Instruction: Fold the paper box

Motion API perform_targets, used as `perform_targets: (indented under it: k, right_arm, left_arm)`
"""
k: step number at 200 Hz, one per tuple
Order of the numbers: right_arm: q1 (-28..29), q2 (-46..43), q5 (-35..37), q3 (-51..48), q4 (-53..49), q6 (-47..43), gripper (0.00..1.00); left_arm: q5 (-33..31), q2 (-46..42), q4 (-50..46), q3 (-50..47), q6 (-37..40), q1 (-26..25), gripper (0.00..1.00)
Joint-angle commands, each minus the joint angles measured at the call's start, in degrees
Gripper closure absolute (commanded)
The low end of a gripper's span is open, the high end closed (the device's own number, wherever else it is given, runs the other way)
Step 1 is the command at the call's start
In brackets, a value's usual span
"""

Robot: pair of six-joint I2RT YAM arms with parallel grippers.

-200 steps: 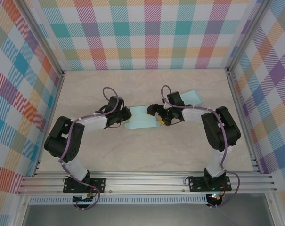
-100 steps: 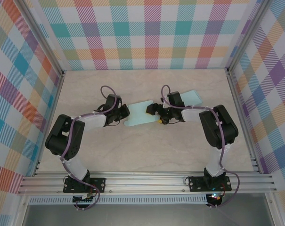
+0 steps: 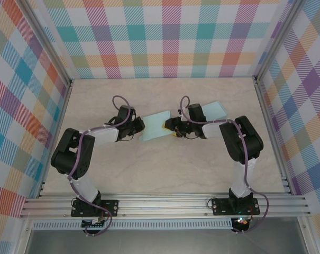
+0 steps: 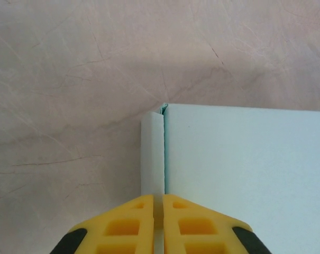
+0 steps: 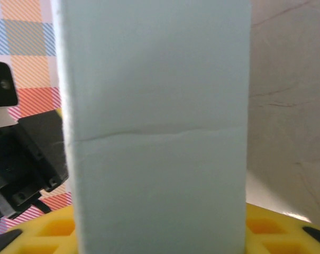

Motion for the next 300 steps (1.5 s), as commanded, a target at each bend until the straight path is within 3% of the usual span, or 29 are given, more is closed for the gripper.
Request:
perform_targets:
  k: [1,46,91,112,150,182,221,300]
  right_arm:
    - [0.22,-0.51,-1.44,-1.55,3.22,1.3,0.52]
    - [-0.38,-3.17,-0.91,-3.97,3.7,3.86,0.56]
    - [-2.21,-8.56,-0.32,-5.86,-3.03,6.06,0.58]
    - [-3.17,-11.72,-0.49,-6.48,-8.1,6.38,0.58]
    - [-4.56,-17.83,-1.5,-7.38,-15.9,6.51,0.57]
    - [-4.66,-21.15,-3.19,-7.86,-19.55,8.56,0.57]
    - [-4.58,-23.55,-4.8,-10.29,-19.9,11.95,0.58]
    - [-3.67,-24.38,-5.54,-12.58,-19.52,14.08,0.58]
  left_arm:
    - [0.43,-1.33,-5.5,0.0,1.94,0.31,0.86]
    - [0.3,-8.15,-3.5,-0.75,5.18,0.31,0.66]
    - [4.57,-17.49,12.75,-10.31,16.15,-0.72,0.39]
    - [1.92,-23.59,22.35,-17.46,28.72,-5.54,0.15]
    - [-3.21,-31.54,27.05,-25.81,55.58,-18.45,0.0]
    - [-12.92,-31.04,24.95,-26.12,68.72,-26.45,0.0]
    - [-25.5,-24.31,28.2,-24.23,76.77,-30.02,0.0]
    - [-32.56,-9.79,28.95,-14.74,82.58,-31.26,0.01]
